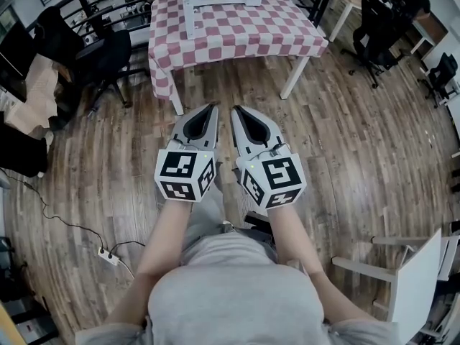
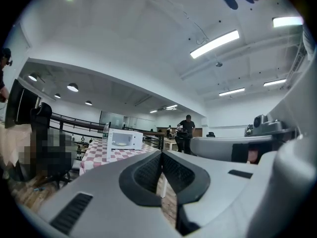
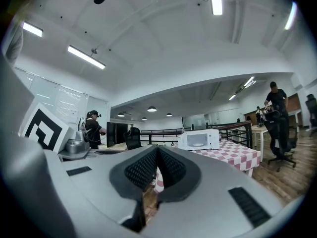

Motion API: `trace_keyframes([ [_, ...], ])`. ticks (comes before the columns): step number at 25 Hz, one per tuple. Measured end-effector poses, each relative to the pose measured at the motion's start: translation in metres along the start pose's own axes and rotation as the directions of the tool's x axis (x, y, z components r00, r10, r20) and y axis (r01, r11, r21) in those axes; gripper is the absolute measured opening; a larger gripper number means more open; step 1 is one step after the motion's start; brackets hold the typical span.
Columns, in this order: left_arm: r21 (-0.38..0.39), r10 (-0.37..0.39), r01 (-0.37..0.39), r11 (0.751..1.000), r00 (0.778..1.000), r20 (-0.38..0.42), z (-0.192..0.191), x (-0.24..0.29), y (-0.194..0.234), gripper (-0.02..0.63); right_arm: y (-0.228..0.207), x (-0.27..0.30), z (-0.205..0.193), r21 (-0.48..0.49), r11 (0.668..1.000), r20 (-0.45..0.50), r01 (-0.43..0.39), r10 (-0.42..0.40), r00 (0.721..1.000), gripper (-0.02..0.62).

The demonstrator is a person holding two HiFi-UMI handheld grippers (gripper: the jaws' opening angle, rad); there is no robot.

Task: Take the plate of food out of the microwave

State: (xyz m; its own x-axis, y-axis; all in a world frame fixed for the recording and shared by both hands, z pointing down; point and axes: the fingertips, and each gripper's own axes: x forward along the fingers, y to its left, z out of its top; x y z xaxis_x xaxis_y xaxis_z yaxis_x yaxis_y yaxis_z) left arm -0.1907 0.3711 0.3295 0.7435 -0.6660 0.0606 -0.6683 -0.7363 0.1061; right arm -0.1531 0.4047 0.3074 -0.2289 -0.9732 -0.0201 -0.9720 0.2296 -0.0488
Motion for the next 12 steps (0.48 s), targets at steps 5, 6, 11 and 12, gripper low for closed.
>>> trace_keyframes([
  [5,-0.001,-0.031,0.031,1.0,1.0,0.0,0.001,0.024,0.013,0.003,-0.009,0.023,-0.001,-0.009,1.0,0.006,-0.008,0.008,1.0,0.026],
  [6,-0.006,-0.04,0.04,0.999,0.999,0.004,0.002,0.028,0.015,0.003,-0.011,0.028,-0.001,-0.013,1.0,0.004,-0.01,0.011,1.0,0.026],
  [11,0.005,-0.05,0.049,0.999,0.999,0.007,0.007,0.056,0.031,0.003,-0.025,0.057,-0.001,-0.043,0.999,0.005,0.008,-0.007,1.0,0.026],
  [12,0.009,-0.052,0.052,0.999,0.999,0.006,0.008,0.061,0.034,0.003,-0.028,0.063,-0.001,-0.042,0.999,0.004,0.014,-0.013,1.0,0.026],
])
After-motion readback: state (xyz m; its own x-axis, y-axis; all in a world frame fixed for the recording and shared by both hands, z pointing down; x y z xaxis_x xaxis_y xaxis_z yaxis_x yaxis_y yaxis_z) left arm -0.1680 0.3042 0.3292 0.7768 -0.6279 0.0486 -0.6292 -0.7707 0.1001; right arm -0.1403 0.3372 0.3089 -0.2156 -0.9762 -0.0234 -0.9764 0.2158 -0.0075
